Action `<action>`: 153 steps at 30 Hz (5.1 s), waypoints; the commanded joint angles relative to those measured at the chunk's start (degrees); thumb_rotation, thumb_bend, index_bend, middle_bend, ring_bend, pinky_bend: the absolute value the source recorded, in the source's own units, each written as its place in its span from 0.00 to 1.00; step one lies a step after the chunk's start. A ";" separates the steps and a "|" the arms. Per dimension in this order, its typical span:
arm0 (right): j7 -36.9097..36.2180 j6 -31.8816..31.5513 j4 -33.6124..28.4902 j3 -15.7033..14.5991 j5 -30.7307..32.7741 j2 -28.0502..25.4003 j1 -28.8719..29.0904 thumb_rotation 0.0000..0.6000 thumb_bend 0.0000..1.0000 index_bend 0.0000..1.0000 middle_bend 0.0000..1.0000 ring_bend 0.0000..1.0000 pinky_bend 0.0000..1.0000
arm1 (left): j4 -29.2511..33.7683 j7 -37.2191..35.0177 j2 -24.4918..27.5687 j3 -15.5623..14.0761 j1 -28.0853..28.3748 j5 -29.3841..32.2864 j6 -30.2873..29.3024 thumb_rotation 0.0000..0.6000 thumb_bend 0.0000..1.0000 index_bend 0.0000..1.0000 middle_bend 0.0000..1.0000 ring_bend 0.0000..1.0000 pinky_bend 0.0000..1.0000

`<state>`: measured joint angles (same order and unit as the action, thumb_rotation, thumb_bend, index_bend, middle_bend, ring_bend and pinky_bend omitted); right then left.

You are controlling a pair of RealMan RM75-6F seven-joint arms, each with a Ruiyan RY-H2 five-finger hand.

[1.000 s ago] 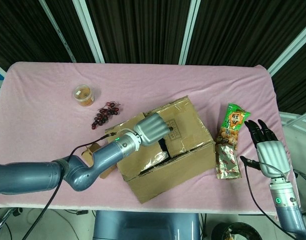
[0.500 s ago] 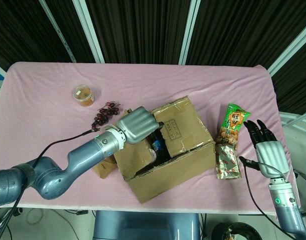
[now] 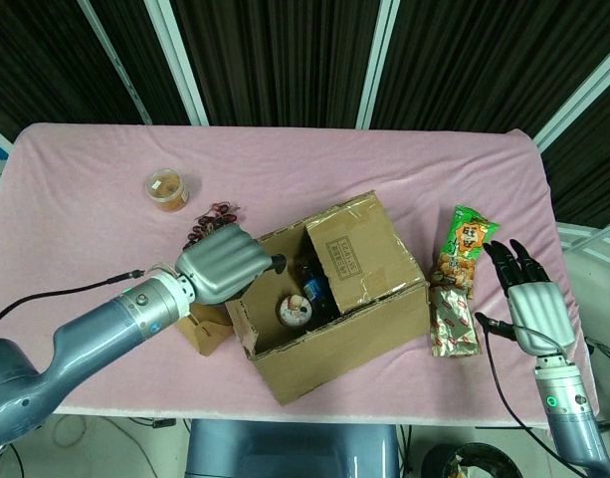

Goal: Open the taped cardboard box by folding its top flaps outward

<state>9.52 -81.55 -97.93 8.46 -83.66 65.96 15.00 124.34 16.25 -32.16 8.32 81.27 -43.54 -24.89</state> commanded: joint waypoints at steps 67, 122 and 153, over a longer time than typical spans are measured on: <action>32.66 21.79 -16.03 9.02 16.46 10.73 28.25 1.00 0.25 0.05 0.08 0.00 0.22 | -36.07 -20.07 -33.04 -3.92 -75.97 -40.90 -69.62 1.00 0.16 0.00 0.00 0.00 0.01; 48.27 35.62 -6.98 -5.88 34.44 9.12 52.84 1.00 0.80 0.47 0.46 0.16 0.26 | -34.79 -23.11 -31.62 -1.84 -76.63 -39.52 -65.48 1.00 0.18 0.00 0.00 0.00 0.01; 69.63 19.19 -16.28 -10.02 48.55 5.68 60.98 1.00 0.80 0.47 0.48 0.16 0.26 | -34.26 -23.58 -31.05 -1.67 -76.83 -39.71 -65.12 1.00 0.18 0.00 0.00 0.00 0.01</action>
<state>78.72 -61.92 -113.77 -1.47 -35.48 72.02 75.70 90.08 -7.33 -63.22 6.65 4.44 -83.24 -90.01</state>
